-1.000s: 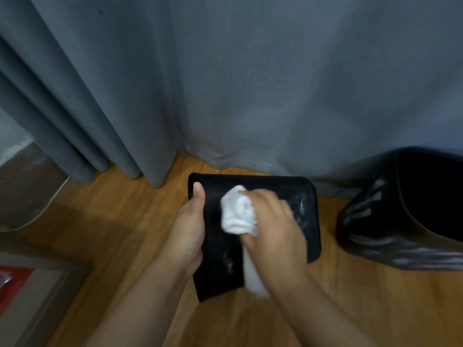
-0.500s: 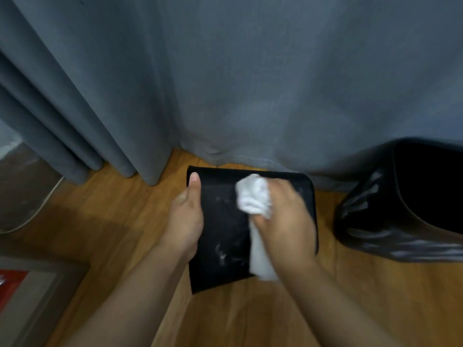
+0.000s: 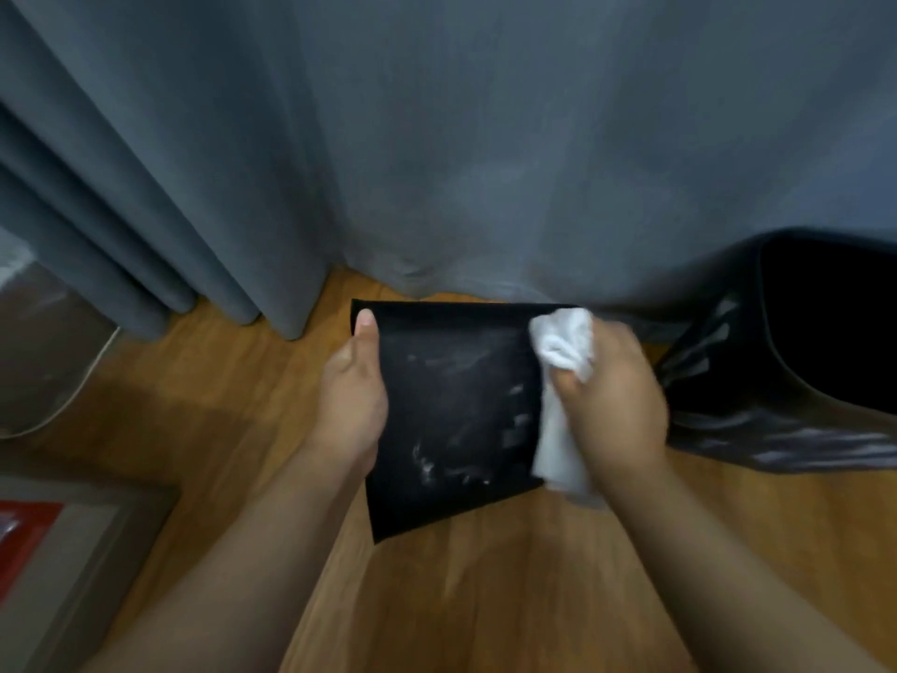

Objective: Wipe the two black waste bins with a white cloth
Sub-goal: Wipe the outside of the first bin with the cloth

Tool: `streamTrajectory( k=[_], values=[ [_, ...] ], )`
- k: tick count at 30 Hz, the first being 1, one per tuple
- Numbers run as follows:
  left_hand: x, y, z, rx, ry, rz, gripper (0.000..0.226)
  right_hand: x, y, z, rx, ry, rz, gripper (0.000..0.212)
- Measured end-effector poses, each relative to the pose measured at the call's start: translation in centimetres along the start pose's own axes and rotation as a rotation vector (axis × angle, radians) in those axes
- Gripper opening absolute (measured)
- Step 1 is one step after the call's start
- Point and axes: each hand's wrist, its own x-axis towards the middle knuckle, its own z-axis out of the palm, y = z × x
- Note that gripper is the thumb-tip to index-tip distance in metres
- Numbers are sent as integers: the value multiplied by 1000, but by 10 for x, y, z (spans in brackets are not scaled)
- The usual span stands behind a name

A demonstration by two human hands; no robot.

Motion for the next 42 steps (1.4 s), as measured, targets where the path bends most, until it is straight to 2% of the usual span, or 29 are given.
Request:
streamTrajectory(
  k=[2,4,9,11,14,16,18,20,23,28,31,34,36,42],
  values=[
    [0,0,2,5,9,18,53,3,16,-12,-74,54,139,20],
    [2,0,5,6,7,35,53,0,3,-7,-70,62,149,24],
    [3,-2,1,52,19,77,53,-24,-52,22,73,-56,-151,32],
    [3,-2,0,34,17,70,53,-15,-35,15,67,-22,-99,25],
    [3,-3,0,9,9,59,46,8,10,-5,-11,43,135,9],
    [4,-4,1,-2,10,64,46,8,18,-12,-47,69,208,10],
    [3,-4,3,-11,9,63,45,-6,1,-6,-28,58,181,17],
    [3,-4,3,-12,21,59,45,-25,-20,3,41,-25,62,25],
    [3,-5,-1,-21,36,41,45,-29,-23,7,75,-88,-61,24],
    [3,-6,-3,-22,47,31,45,-4,5,-8,31,67,195,10],
    [3,-3,1,-21,40,37,44,-27,-11,0,73,16,185,18],
    [3,-2,-1,-20,45,33,44,-48,-21,3,112,-50,79,18],
    [3,-4,-3,-25,41,32,44,-37,-13,-1,69,-33,60,15],
    [2,-2,-2,-19,31,49,43,2,6,-6,-38,77,188,21]
  ],
)
